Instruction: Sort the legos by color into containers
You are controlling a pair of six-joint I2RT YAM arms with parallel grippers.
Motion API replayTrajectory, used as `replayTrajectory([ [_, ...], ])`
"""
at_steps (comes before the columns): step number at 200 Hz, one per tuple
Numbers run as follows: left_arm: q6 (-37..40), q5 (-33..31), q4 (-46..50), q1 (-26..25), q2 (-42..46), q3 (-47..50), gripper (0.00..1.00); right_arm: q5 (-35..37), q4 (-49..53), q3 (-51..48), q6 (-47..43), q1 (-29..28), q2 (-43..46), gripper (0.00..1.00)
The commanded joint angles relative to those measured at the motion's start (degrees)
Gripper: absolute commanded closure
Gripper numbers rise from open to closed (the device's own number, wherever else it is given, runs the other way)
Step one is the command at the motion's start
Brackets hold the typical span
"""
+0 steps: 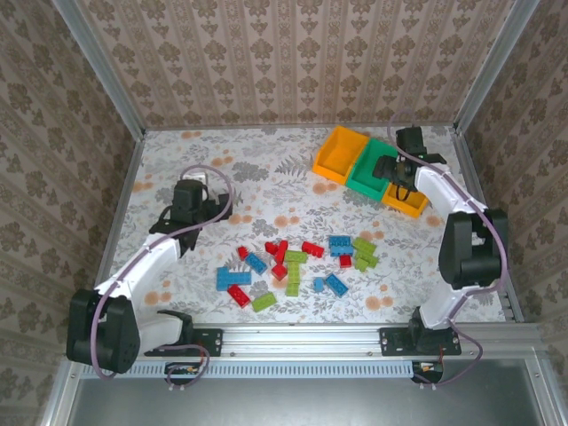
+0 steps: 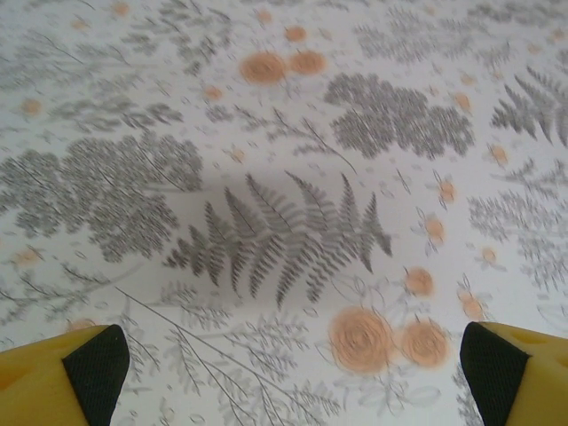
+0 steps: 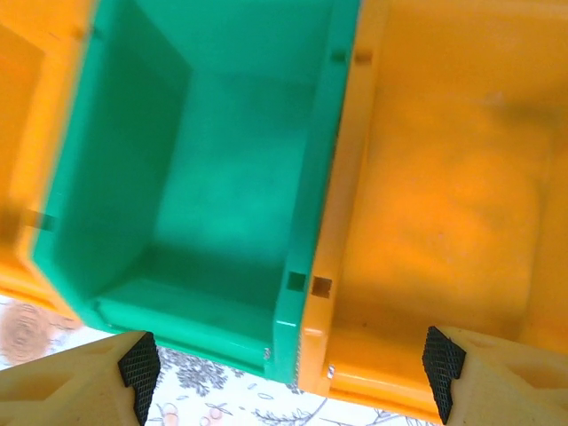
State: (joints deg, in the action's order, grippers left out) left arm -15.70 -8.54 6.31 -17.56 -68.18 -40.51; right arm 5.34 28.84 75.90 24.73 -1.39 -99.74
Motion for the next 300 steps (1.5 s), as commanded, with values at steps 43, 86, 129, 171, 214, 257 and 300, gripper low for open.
replayTrajectory([
  [43,-4.15,1.55,2.98,-2.03,1.27,3.36,0.00,-0.41,9.72,7.69,1.88,-0.35,-10.63,0.27],
  [86,-4.97,0.58,2.00,-2.21,3.36,6.21,0.00,0.31,11.54,11.64,0.02,-1.23,-15.05,0.37],
  [129,-5.00,-0.23,2.19,-2.21,5.01,7.63,0.00,1.29,12.07,14.32,-1.65,-3.76,-17.95,0.58],
  [171,-4.76,-0.98,3.07,-2.21,6.56,8.34,0.00,1.69,12.16,16.05,-3.03,-6.54,-19.55,0.74],
  [214,-4.82,-1.24,3.23,-2.24,7.27,8.78,0.00,1.87,11.49,16.36,-4.06,-10.14,-19.21,0.78],
  [257,-4.60,-0.71,3.99,-2.27,7.36,8.65,0.00,1.69,10.43,15.08,-6.16,-14.96,-17.95,0.80],
  [300,-4.25,-0.87,4.42,-2.27,8.57,9.18,0.00,2.04,8.82,9.94,-5.80,-18.18,-14.62,0.81],
])
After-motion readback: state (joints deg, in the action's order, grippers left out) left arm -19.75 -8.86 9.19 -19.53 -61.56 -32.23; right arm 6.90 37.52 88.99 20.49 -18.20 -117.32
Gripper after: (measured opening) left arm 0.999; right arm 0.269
